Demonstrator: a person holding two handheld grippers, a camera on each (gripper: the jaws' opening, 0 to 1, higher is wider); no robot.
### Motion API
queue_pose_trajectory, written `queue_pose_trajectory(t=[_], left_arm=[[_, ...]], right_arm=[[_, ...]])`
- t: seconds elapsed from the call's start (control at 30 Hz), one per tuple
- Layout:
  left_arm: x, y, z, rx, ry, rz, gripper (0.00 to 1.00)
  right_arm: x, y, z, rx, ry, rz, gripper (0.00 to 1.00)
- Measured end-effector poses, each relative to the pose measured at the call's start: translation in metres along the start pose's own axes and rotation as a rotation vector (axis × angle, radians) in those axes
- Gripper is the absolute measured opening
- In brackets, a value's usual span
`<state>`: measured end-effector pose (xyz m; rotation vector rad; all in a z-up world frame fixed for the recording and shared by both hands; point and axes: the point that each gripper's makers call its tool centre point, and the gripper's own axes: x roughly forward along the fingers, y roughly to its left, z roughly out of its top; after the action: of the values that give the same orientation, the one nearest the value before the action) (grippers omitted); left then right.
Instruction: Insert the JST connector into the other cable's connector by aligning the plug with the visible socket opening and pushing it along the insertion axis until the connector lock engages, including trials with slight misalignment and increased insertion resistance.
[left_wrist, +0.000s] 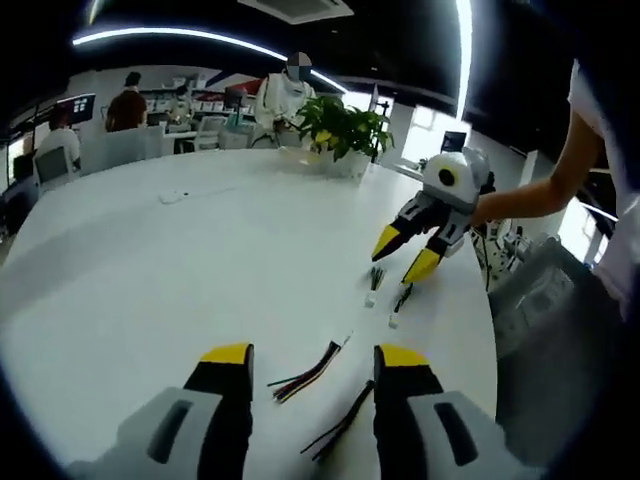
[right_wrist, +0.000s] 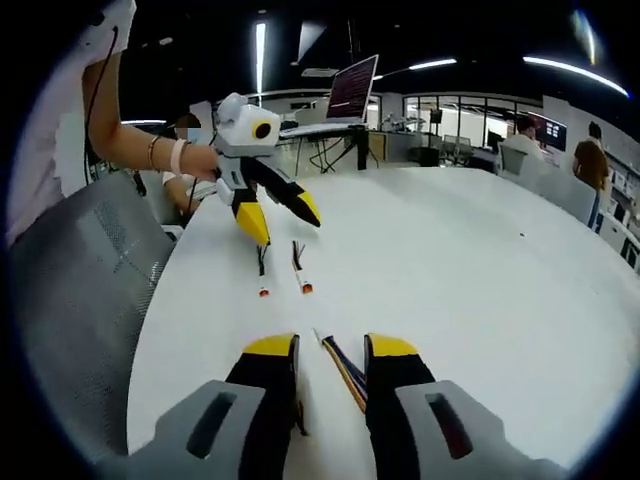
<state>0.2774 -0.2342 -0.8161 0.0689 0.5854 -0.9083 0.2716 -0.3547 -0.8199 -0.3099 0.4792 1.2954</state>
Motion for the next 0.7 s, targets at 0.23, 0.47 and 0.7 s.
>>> queue_pose_trajectory(t=[0.23,0.47,0.7], left_arm=[[0.008,-0.005,-0.001,0.023,-0.011,-0.036,0.41],[0.015,-0.005,-0.004,0.049,-0.011,-0.066,0.34],[0.018,-0.004,-0.003,0.048,-0.026,-0.075,0.3]], right_arm=[[0.007,0.0,-0.004,-0.028,0.011,0.033,0.23],[0.014,-0.001,-0.01,-0.033,0.024,0.052,0.22],[0.018,0.0,-0.012,-0.033,0.026,0.072,0.19]])
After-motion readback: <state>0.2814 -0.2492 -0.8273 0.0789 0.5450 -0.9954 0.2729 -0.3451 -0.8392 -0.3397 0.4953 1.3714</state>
